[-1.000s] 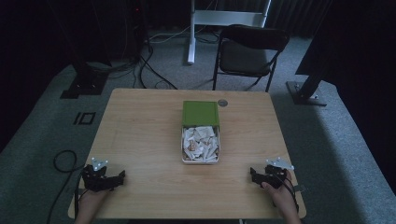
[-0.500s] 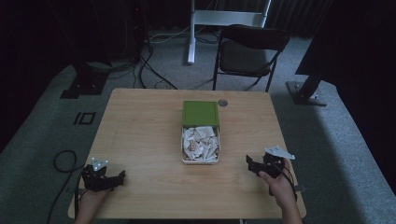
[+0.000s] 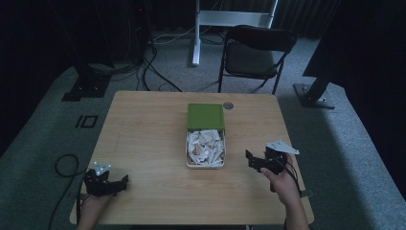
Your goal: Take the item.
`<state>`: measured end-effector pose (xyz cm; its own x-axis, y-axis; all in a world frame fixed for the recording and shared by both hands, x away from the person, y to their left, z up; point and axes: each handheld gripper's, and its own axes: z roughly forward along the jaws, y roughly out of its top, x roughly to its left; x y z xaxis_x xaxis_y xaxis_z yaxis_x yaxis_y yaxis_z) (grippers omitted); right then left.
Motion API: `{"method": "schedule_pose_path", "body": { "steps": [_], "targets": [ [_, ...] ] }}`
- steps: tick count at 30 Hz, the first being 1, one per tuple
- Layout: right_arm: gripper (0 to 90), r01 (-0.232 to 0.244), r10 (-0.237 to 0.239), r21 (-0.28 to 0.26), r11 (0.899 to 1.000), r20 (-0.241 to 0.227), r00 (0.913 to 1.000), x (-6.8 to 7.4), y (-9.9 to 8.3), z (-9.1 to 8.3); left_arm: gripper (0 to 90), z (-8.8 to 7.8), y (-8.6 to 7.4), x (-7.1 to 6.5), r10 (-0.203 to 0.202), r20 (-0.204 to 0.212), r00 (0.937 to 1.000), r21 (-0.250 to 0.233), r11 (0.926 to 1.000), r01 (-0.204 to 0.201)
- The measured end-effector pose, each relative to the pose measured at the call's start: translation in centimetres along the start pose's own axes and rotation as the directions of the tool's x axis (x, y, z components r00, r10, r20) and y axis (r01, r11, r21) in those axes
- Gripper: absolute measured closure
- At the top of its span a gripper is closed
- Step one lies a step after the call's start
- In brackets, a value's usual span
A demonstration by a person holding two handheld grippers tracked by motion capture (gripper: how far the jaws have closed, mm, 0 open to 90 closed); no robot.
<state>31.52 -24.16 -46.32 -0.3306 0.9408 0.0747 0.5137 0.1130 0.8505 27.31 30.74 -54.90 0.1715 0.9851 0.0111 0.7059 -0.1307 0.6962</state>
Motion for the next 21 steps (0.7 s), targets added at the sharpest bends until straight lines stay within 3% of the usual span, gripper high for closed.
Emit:
{"method": "schedule_pose_path", "body": {
  "steps": [12, 21],
  "targets": [
    [13.9, 0.033, -0.035, -0.03, 0.999, -0.058, 0.9977, 2.5, 2.4, 0.5, 3.0, 0.0, 0.0, 0.0, 0.0, 0.0, 1.0, 0.001, 1.0, 0.0],
    [14.5, 0.072, -0.076, -0.041, 0.997, -0.115, 0.9904, 5.1, 3.7, 1.5, 2.9, 0.0, 0.0, 0.0, 0.0, 0.0, 1.0, 0.001, 1.0, 0.0]
  ]
}}
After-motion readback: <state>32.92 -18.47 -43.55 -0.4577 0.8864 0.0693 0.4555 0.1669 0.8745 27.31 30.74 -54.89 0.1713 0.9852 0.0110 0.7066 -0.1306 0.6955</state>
